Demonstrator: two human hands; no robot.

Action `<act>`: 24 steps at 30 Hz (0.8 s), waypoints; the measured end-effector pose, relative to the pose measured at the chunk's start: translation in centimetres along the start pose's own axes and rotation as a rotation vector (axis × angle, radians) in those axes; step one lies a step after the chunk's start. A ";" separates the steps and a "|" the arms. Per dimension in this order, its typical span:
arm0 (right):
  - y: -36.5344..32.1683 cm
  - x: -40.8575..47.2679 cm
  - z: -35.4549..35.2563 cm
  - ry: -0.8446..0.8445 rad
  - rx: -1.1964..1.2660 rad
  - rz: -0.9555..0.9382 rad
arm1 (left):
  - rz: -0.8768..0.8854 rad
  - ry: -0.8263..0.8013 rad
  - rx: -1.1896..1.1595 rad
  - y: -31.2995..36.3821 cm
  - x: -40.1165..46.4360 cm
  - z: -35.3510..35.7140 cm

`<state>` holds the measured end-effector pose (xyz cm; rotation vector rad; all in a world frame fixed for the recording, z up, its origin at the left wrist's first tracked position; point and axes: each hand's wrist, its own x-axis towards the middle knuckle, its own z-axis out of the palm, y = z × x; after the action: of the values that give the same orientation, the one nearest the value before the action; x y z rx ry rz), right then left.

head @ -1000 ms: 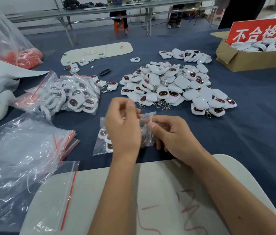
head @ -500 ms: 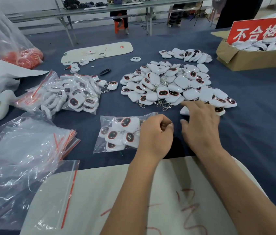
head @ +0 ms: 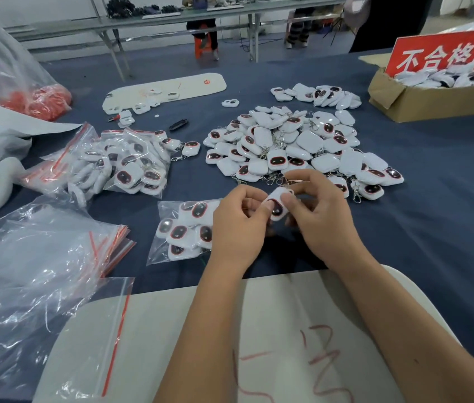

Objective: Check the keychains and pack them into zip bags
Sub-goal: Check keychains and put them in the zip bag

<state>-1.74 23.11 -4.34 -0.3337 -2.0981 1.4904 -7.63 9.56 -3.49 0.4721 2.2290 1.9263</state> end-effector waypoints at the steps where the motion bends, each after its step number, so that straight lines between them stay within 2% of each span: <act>1: 0.0 0.1 0.0 0.016 0.088 0.043 | -0.025 -0.011 -0.040 -0.1 0.0 -0.1; 6: -0.1 0.2 -0.1 0.035 0.315 0.172 | -0.084 -0.069 -0.122 -0.1 -0.2 -0.2; 9: -0.3 0.1 -0.1 0.044 0.460 0.216 | -0.120 -0.018 -0.233 0.0 0.0 -0.1; 12: -0.7 -0.2 0.1 -0.056 0.569 0.246 | -0.118 0.077 -0.289 0.1 0.0 -0.1; 15: -0.8 -0.4 0.2 -0.158 0.526 0.252 | -0.096 0.113 -0.312 0.1 0.1 -0.1; 19: -0.7 -0.6 0.4 -0.123 0.385 0.199 | -0.103 0.085 -0.389 0.1 0.2 -0.4; 24: -0.6 -0.7 0.3 -0.163 0.377 0.205 | -0.060 0.130 -0.253 -0.2 0.3 -0.4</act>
<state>-1.27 22.37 -4.03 -0.2979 -1.8895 2.0530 -8.04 9.22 -3.55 0.2479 2.0041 2.2237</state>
